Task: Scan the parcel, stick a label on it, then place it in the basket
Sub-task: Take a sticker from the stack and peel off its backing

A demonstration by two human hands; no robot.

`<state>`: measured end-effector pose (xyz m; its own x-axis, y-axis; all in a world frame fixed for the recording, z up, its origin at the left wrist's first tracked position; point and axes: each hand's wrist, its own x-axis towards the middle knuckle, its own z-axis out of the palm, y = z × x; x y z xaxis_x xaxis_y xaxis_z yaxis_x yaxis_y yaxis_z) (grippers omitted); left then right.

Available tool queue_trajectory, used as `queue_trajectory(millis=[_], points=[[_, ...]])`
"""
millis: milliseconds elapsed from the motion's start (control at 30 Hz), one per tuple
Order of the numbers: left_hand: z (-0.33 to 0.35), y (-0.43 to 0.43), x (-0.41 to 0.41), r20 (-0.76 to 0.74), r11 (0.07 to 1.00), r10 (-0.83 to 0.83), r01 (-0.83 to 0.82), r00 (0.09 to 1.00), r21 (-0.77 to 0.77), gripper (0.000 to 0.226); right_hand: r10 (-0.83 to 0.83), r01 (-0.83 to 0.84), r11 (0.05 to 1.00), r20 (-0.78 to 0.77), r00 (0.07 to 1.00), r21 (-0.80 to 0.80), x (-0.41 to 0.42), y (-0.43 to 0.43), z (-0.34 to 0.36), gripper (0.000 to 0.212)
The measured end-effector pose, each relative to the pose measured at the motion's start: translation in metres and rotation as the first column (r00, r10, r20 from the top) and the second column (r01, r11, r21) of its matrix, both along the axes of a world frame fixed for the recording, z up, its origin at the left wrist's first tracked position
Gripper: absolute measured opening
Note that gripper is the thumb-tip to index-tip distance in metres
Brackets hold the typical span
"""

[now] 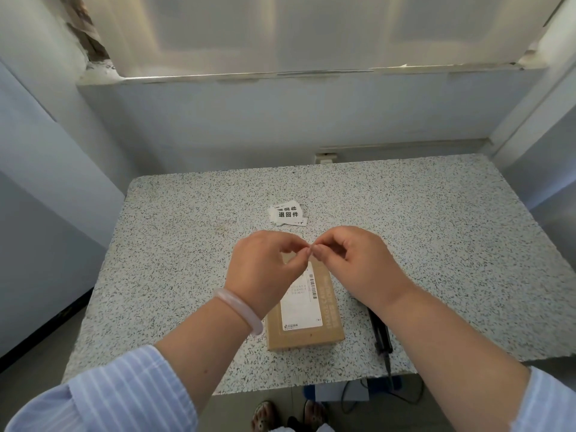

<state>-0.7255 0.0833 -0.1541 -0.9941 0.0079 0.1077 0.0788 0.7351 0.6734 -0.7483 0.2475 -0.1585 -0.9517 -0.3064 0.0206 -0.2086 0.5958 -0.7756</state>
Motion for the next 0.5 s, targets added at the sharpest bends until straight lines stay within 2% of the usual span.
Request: queue_trajectory(millis=[167, 300, 500], points=[[0.0043, 0.0018, -0.0017, -0.123, 0.994, 0.009, -0.022, 0.992, -0.105, 0.019, -0.003, 0.006, 0.999, -0.070, 0.998, 0.034, -0.0010, -0.0045, 0.0020, 0.010], [0.0041, 0.0023, -0.0012, -0.160, 0.994, 0.029, -0.045, 0.987, -0.097, 0.017, -0.007, 0.009, 1.000, -0.081, 0.997, 0.024, 0.0020, -0.0057, 0.0013, 0.010], [0.0029, -0.0018, -0.0013, -0.036, 1.000, -0.011, 0.010, 0.999, -0.030, 0.020, -0.014, 0.015, 0.999, -0.055, 0.998, 0.035, 0.0009, -0.0040, 0.0009, 0.007]])
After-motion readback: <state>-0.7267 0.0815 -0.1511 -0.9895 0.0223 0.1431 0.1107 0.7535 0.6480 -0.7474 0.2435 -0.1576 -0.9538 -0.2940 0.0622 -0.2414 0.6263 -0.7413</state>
